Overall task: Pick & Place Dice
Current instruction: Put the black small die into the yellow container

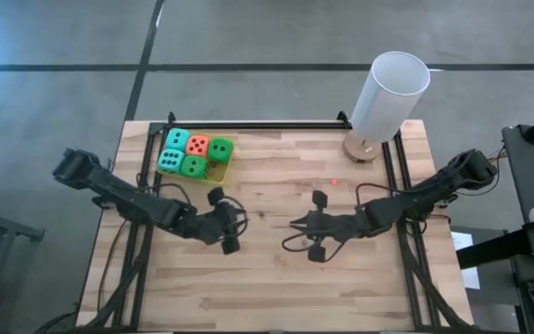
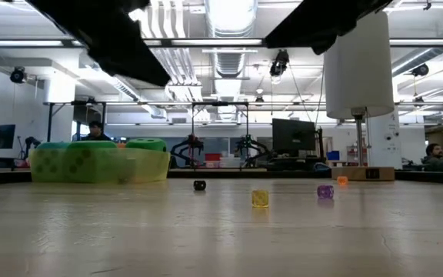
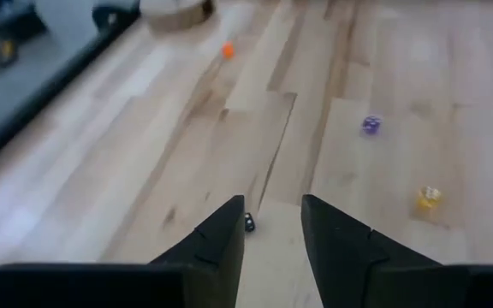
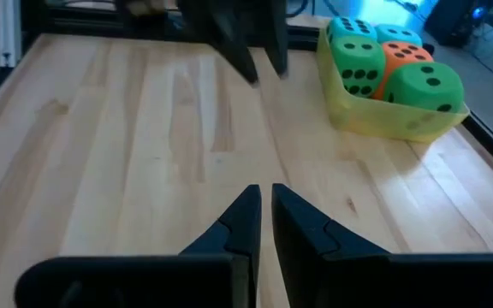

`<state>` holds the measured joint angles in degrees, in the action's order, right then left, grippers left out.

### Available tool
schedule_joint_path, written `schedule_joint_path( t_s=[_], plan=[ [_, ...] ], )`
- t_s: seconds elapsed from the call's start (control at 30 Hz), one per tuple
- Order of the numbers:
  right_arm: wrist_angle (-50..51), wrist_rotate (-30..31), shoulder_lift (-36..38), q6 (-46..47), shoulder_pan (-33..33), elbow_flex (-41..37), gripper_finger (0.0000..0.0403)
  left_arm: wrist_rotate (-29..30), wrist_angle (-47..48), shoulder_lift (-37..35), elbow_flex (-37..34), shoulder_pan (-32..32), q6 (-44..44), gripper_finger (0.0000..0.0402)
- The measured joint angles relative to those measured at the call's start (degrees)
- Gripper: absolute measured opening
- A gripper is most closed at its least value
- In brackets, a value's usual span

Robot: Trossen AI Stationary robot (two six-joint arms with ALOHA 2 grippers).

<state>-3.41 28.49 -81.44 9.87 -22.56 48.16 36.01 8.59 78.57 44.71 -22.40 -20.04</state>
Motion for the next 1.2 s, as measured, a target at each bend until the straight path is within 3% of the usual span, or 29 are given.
schedule_joint_path(
  t_s=[0.2, 0.3, 0.47, 0.73, 0.9, 1.2],
  plan=[
    [0.21, -0.05, 1.52, -1.09, -1.23, 0.02, 0.0028, -0.55, -3.69, 5.26, 0.04, 3.19, -8.72, 0.0126],
    [0.27, -0.05, 1.85, -1.11, -1.50, 0.02, 0.0028, -0.96, -6.46, 7.78, 0.00, 4.18, -6.14, 0.0126],
    [0.25, -0.05, 1.83, -1.27, -1.50, 0.02, 0.0028, -6.61, -10.81, 12.29, 0.02, 5.70, -3.56, 0.0119],
    [0.20, -0.02, 1.78, -1.24, -1.50, 0.02, 0.0028, -8.50, -12.26, 18.31, 0.32, 9.04, -9.37, 0.0124],
    [0.15, 0.00, 1.89, -1.29, -1.50, 0.02, 0.0028, -13.38, -12.25, 18.43, 0.35, 11.57, -10.12, 0.0142],
    [0.12, 0.02, 1.83, -1.57, -1.47, 0.02, 0.0028, -13.69, -13.51, 20.11, 0.31, 12.90, -9.98, 0.0203]
  ],
)
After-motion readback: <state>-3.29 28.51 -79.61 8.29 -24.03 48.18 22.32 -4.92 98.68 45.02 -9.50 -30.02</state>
